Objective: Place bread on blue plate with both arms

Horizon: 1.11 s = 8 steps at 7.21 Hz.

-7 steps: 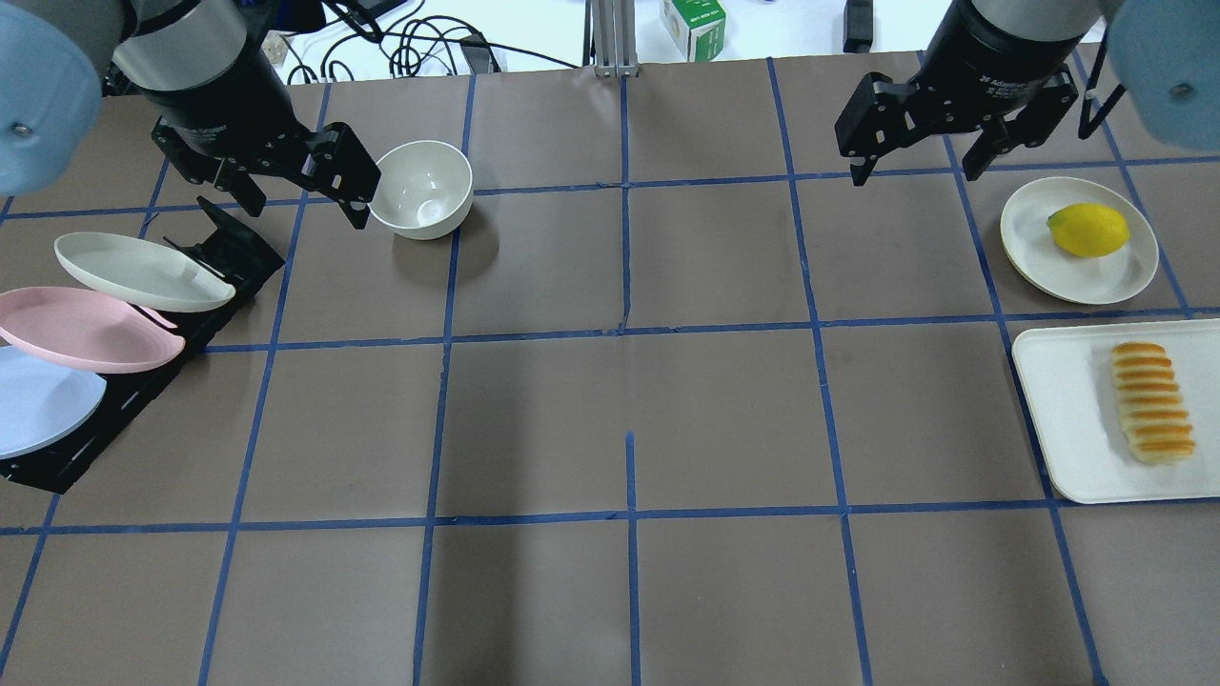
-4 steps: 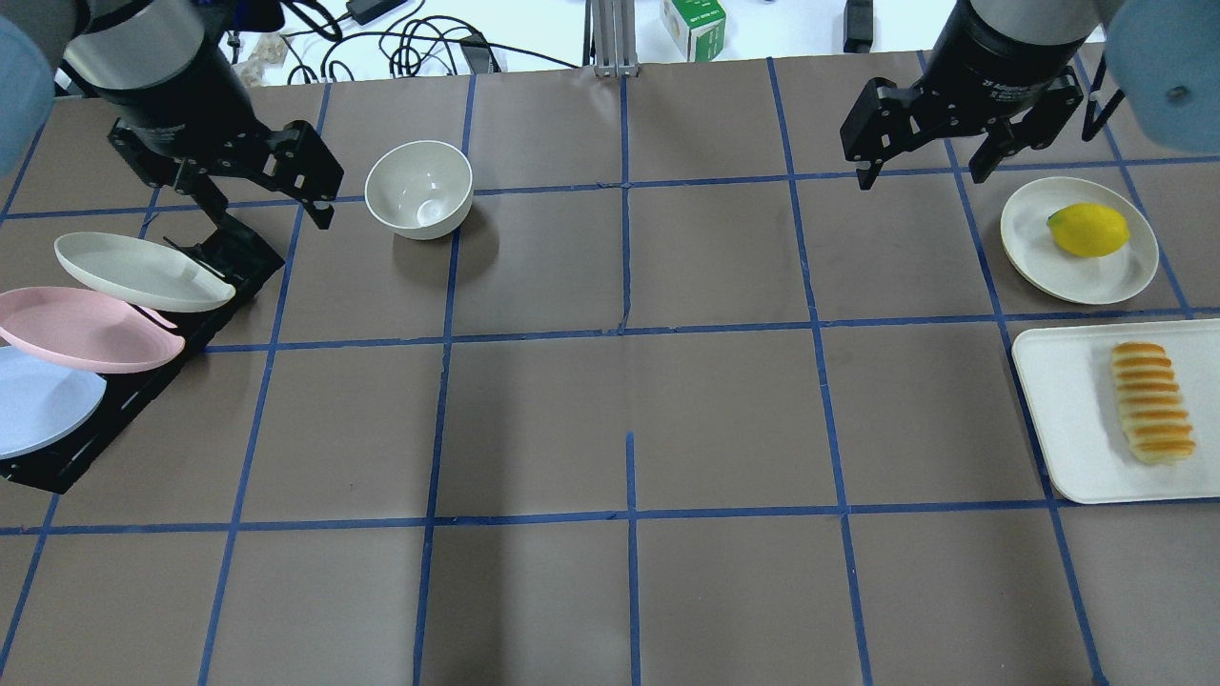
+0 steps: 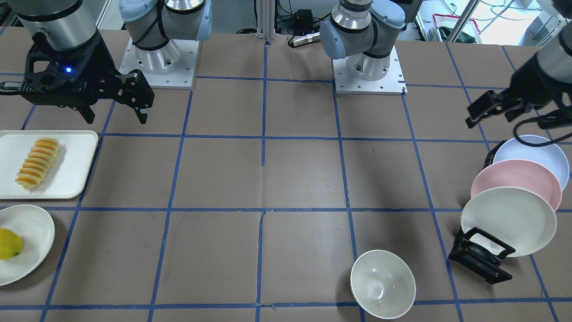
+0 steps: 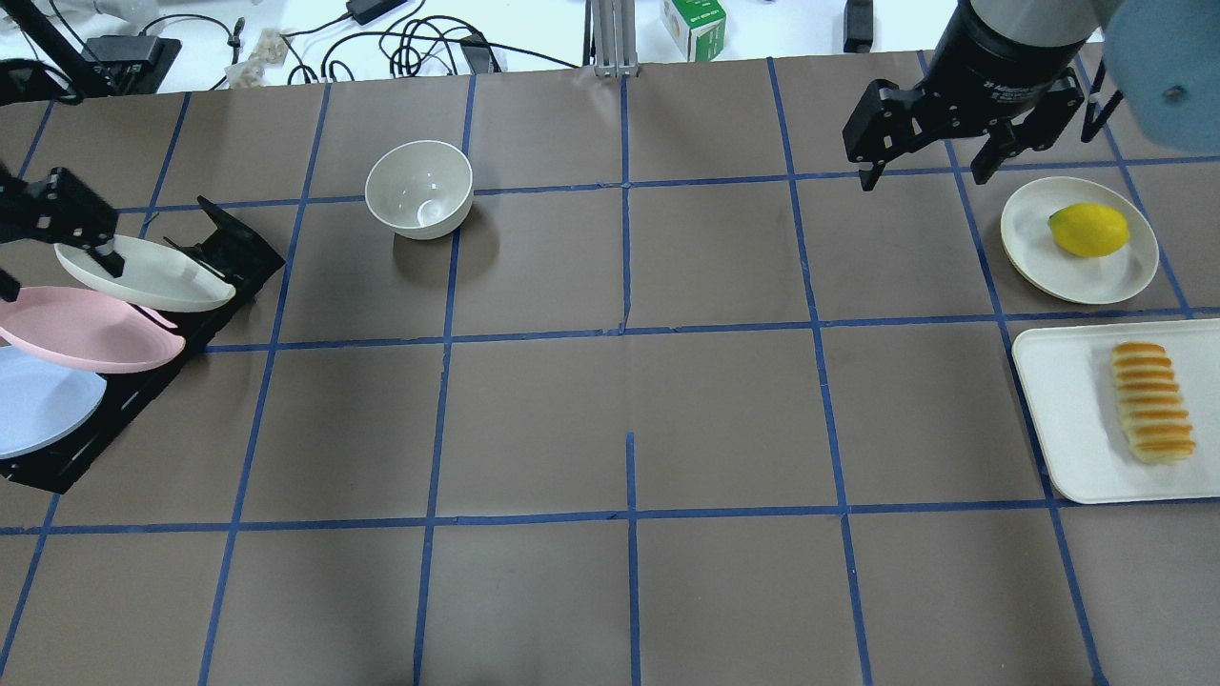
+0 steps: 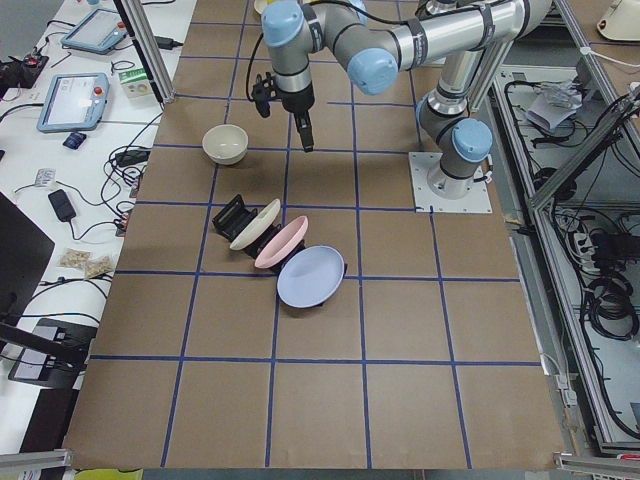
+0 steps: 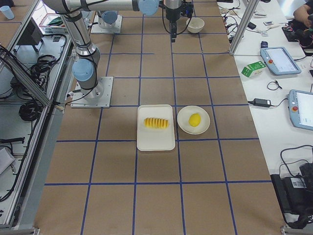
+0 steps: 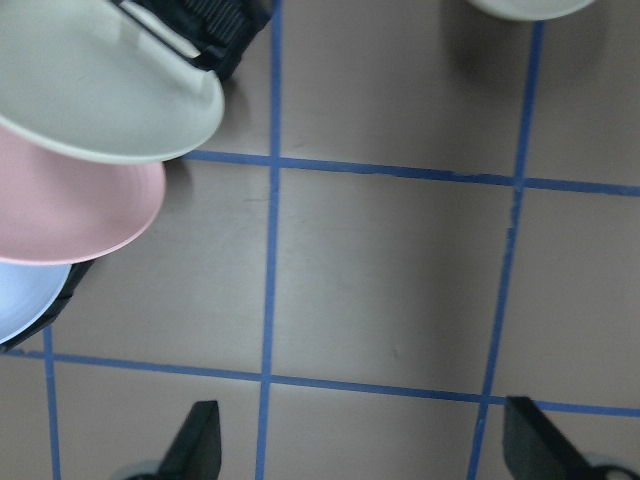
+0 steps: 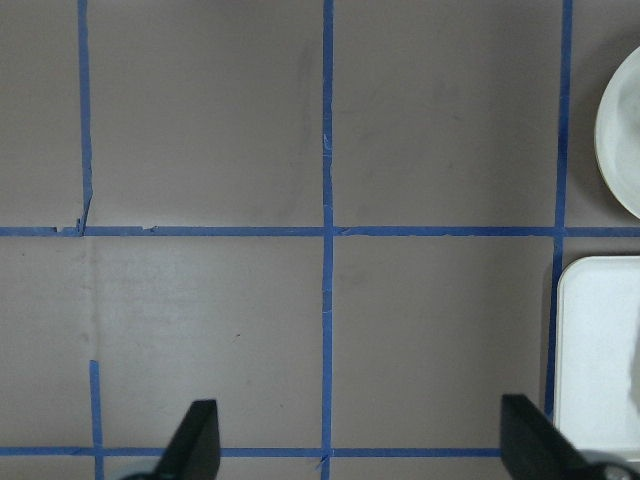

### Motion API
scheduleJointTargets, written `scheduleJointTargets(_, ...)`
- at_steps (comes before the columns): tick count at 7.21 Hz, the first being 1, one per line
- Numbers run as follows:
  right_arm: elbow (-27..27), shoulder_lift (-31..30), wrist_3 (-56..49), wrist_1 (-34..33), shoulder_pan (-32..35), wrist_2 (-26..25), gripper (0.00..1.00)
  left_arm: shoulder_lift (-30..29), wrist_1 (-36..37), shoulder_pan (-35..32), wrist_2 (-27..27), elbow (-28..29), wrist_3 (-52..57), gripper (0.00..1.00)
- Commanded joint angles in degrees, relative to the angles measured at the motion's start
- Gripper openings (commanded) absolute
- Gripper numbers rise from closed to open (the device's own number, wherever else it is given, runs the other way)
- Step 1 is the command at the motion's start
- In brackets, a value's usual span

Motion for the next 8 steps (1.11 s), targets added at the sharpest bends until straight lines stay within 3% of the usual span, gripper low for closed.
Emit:
scheduleJointTargets(1, 0.29, 0.25, 0.33, 0.34, -0.06, 0.39, 1.0, -2.33, 2.68, 13.75, -0.03, -0.38, 2.29, 1.0)
scheduleJointTargets(2, 0.3, 0.33, 0.42, -0.09, -0.15, 0.48, 1.0, -2.86, 3.48, 16.94, 0.05, -0.28, 2.56, 1.0)
scheduleJointTargets(3, 0.56, 1.03, 0.77, -0.35, -1.11, -0.39, 1.0, -4.35, 9.14, 19.4, 0.23, -1.67, 2.48, 1.0)
scheduleJointTargets(6, 3.28, 3.4, -5.87, -0.36, -15.05, -0.4, 1.0, -9.88, 22.69, 20.39, 2.76, -4.31, -1.71, 1.0)
scheduleJointTargets(8, 3.9, 4.99, -8.53, 0.17, -19.2, -7.3, 1.0, -12.17, 24.05, 22.06, 3.22, -5.9, -9.26, 1.0)
